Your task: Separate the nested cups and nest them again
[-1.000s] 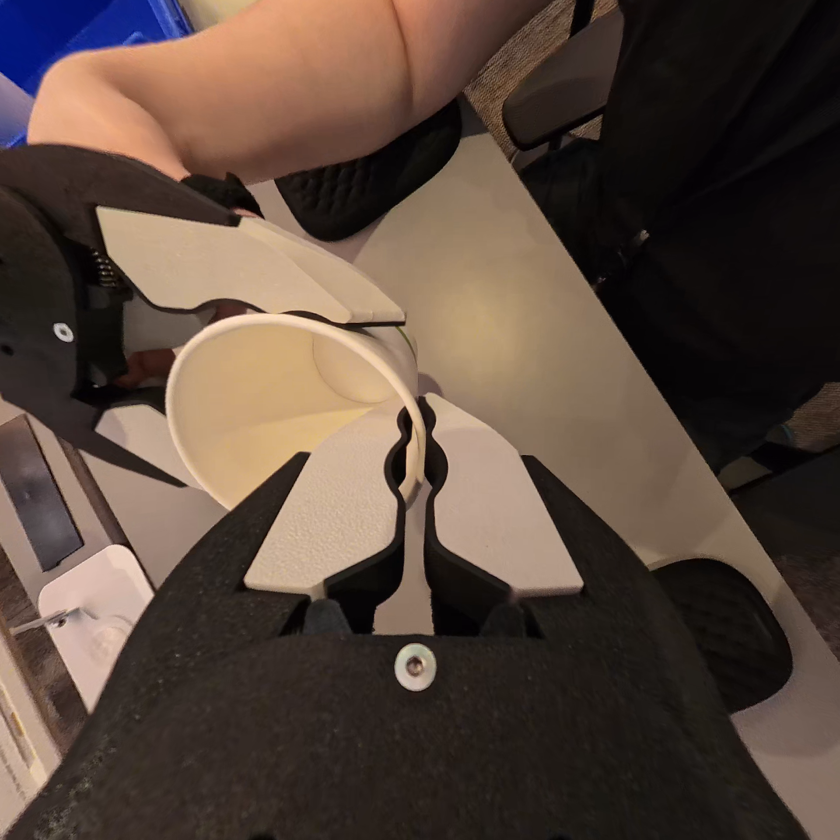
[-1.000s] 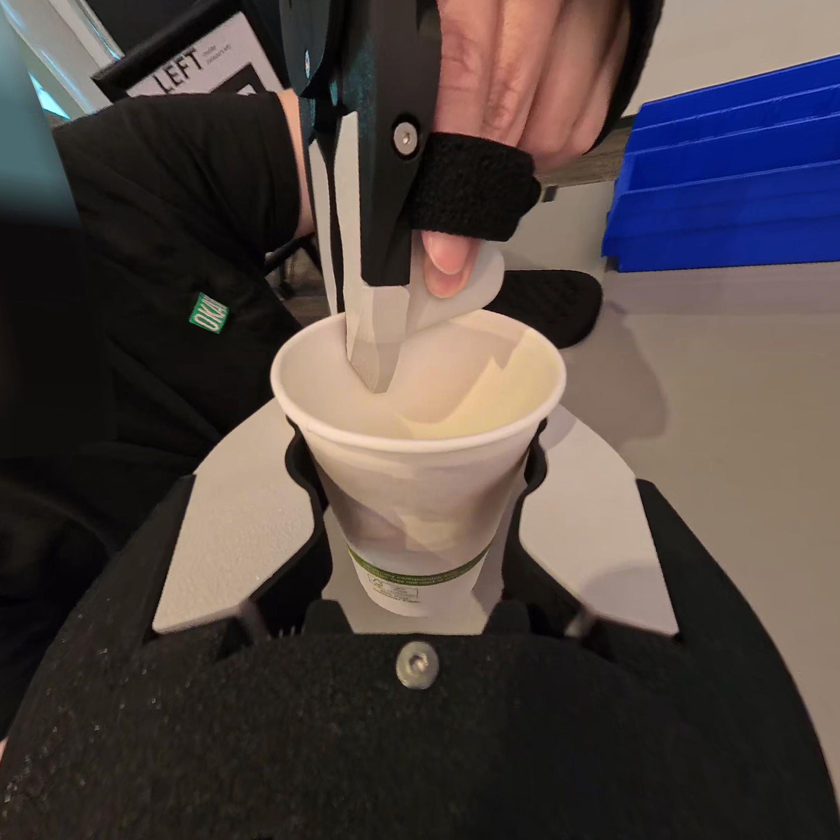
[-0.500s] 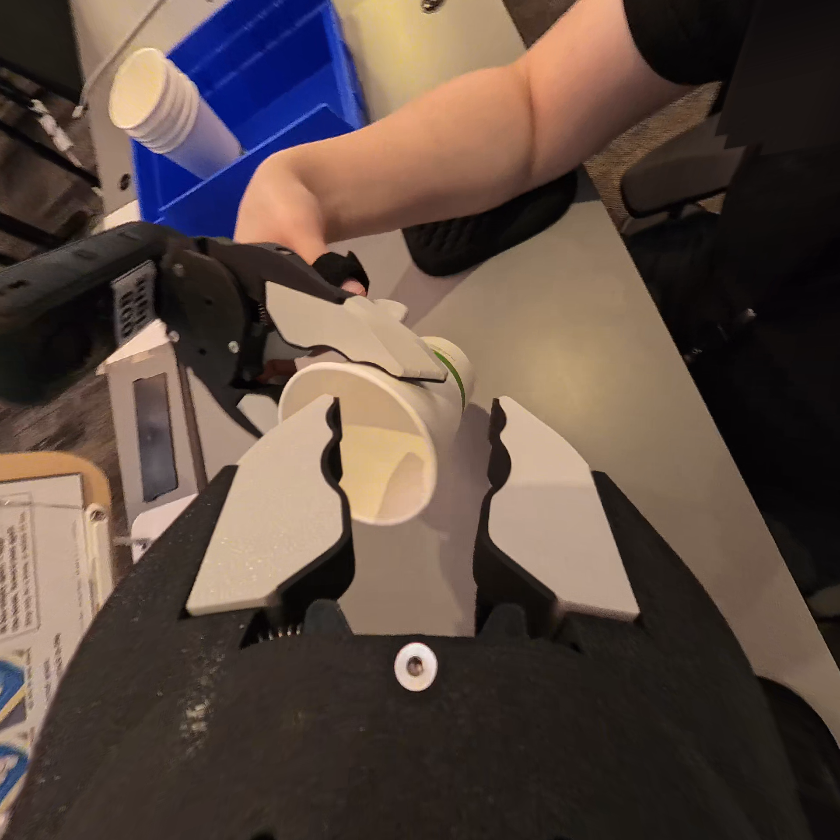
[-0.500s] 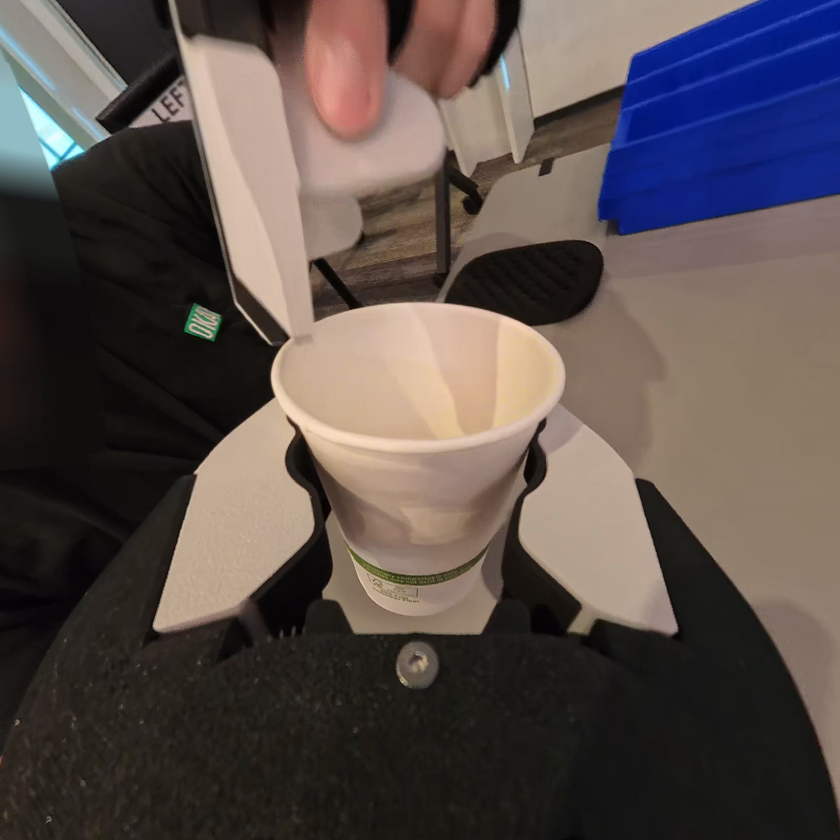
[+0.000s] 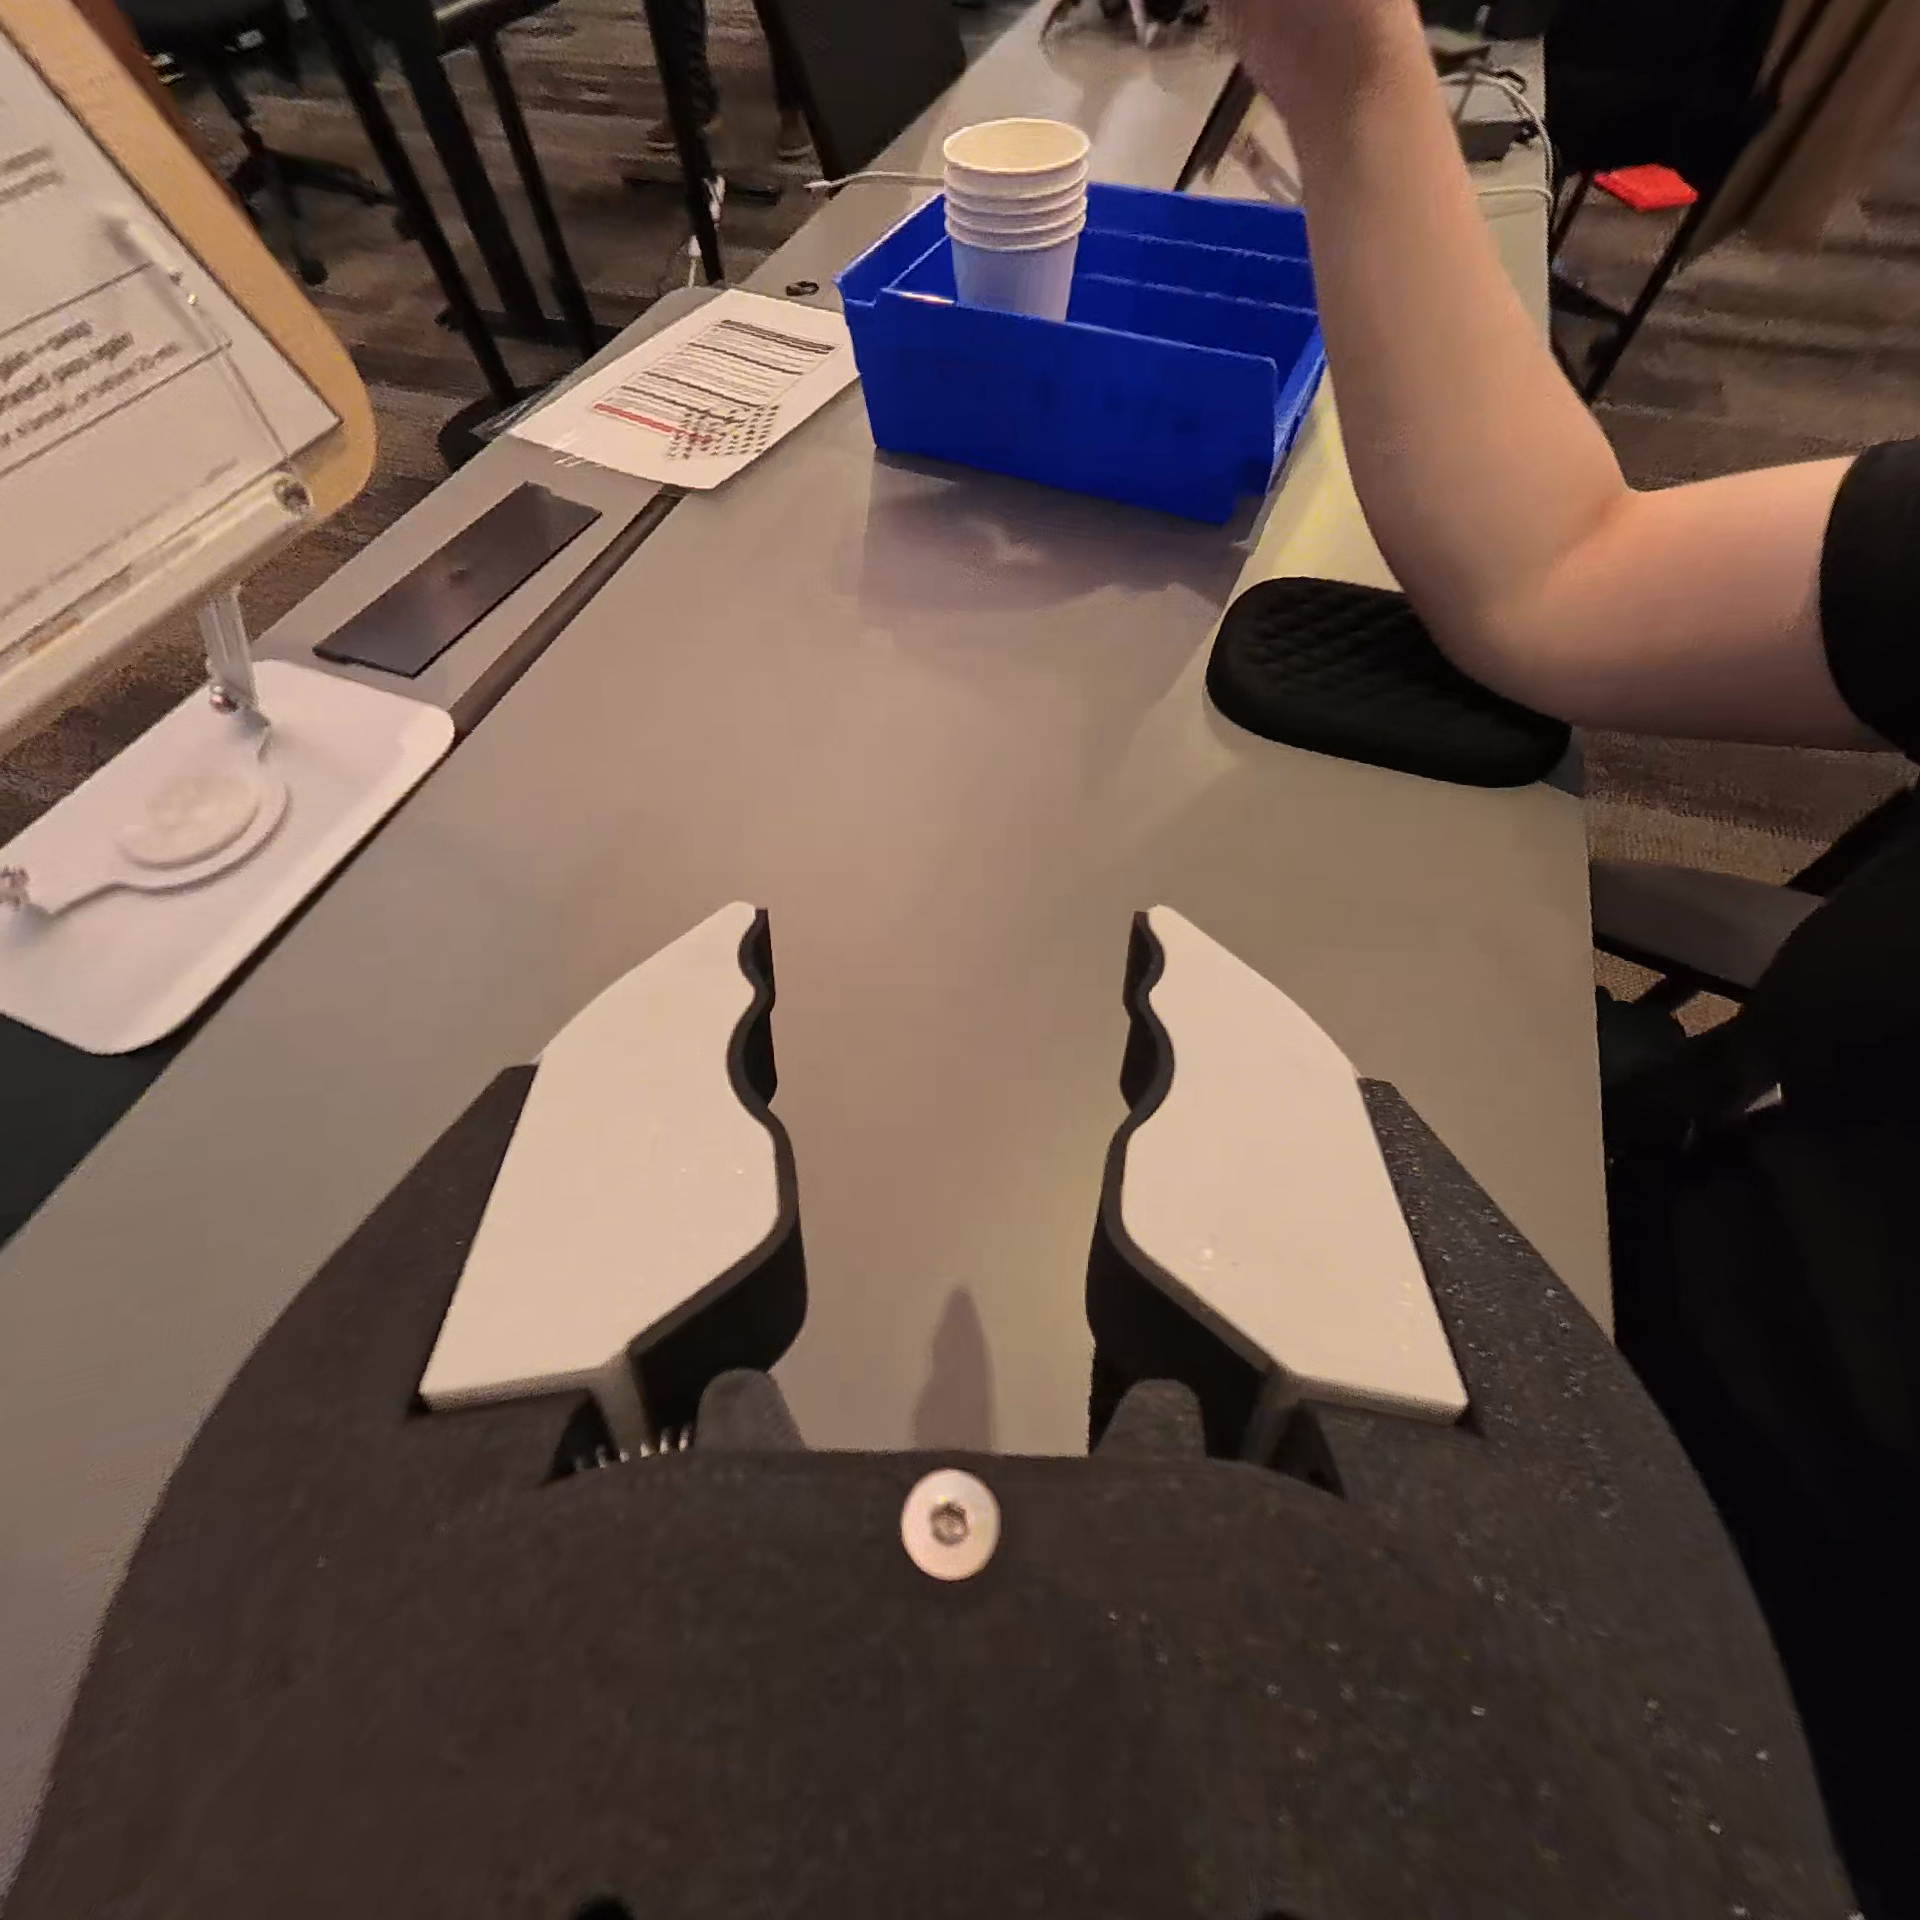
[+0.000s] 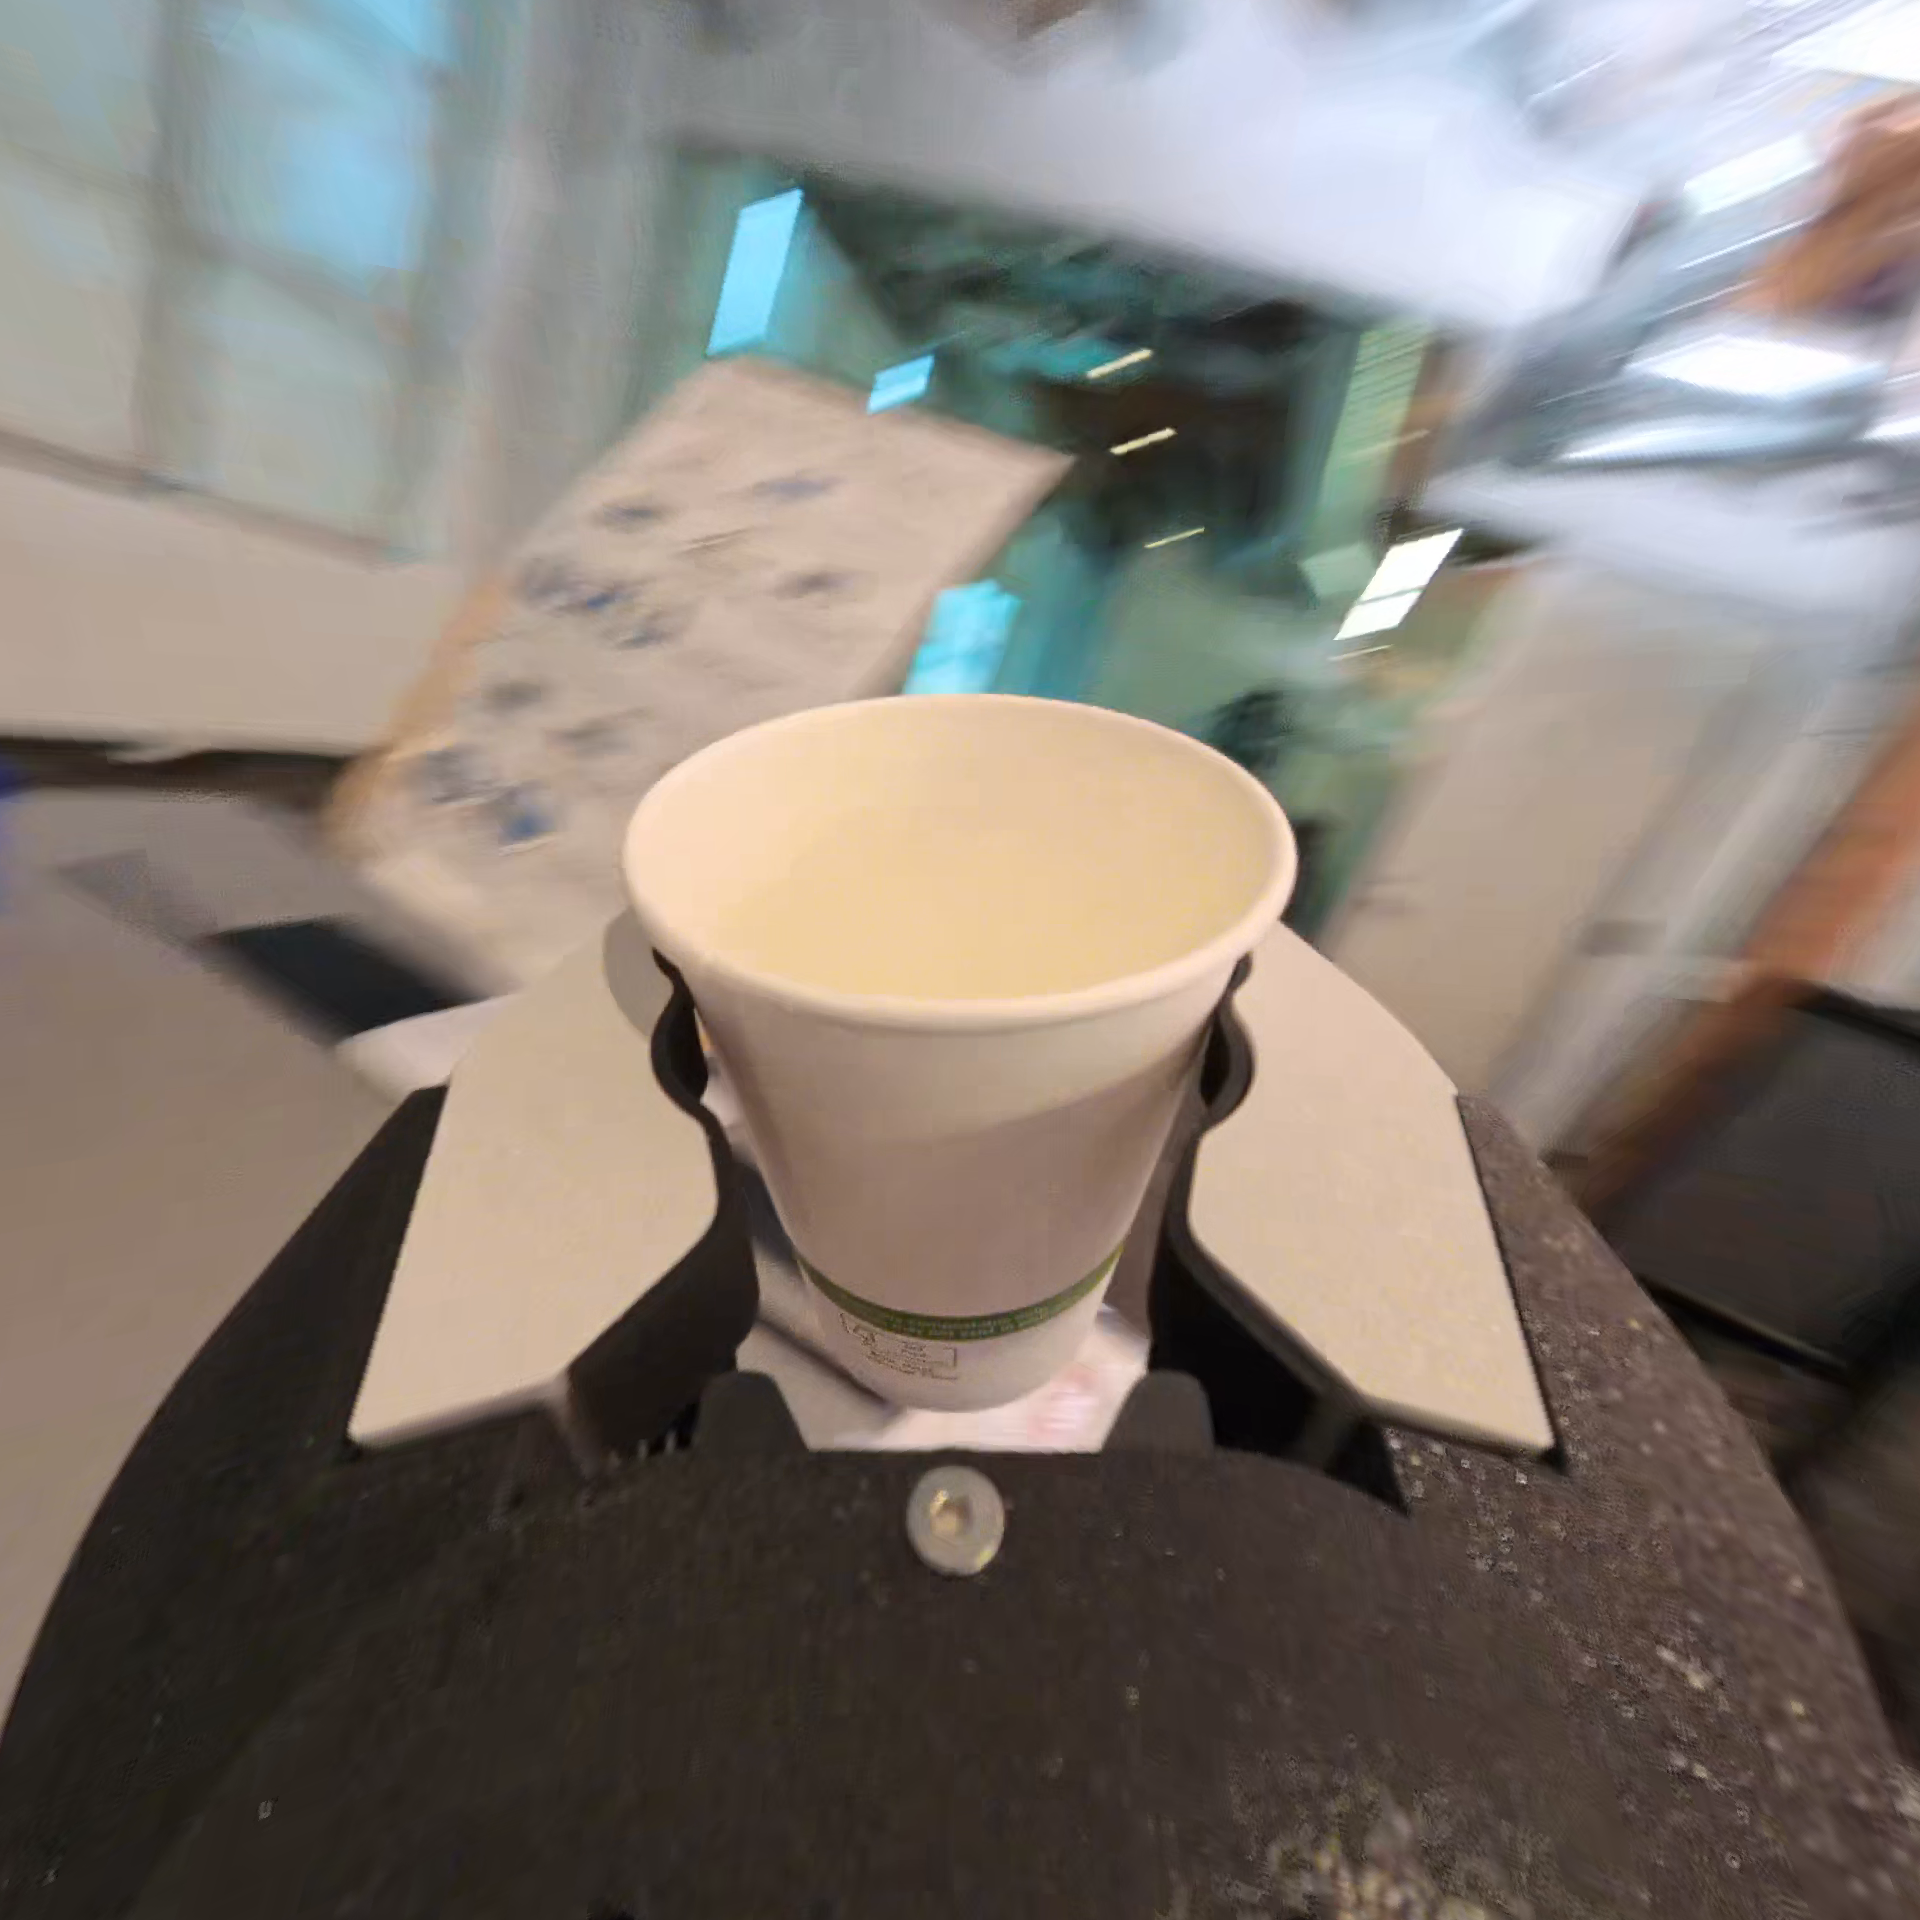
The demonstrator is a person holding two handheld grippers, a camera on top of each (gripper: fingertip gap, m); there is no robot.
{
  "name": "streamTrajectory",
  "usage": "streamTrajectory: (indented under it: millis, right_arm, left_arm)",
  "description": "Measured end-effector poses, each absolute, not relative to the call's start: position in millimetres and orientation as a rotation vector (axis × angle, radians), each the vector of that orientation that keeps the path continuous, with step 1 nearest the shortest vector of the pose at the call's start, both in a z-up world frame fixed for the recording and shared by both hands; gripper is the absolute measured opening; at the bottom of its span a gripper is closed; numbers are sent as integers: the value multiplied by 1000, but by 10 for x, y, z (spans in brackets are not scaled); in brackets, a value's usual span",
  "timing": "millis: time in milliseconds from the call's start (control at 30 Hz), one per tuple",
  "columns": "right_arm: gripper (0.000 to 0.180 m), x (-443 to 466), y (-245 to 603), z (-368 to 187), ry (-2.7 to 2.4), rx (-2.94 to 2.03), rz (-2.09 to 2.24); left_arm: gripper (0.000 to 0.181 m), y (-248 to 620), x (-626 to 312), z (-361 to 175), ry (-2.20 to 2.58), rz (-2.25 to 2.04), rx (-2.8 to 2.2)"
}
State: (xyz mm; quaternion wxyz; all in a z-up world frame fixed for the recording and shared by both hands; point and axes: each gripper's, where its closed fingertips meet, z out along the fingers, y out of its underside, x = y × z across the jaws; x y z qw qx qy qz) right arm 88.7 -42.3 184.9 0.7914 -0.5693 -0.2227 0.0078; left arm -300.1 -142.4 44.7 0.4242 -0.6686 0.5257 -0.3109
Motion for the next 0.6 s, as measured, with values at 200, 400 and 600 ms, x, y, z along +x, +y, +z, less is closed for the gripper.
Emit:
streamTrajectory:
  millis: [200, 400, 600]
  right_arm:
    - [93, 2407, -541, 1519, -56, -1220, -108]
    - [94, 2709, -325, 1102, 58, -1273, -33]
    - [94, 2839, -196, 799, 94, -1327, 8]
  left_arm:
    - [64, -1499, -3186, 316, 1292, -723, -1688]
    - [64, -1619, -3159, 315, 1337, -701, -1676]
    - [66, -1713, -3129, 190, 1406, -660, -1689]
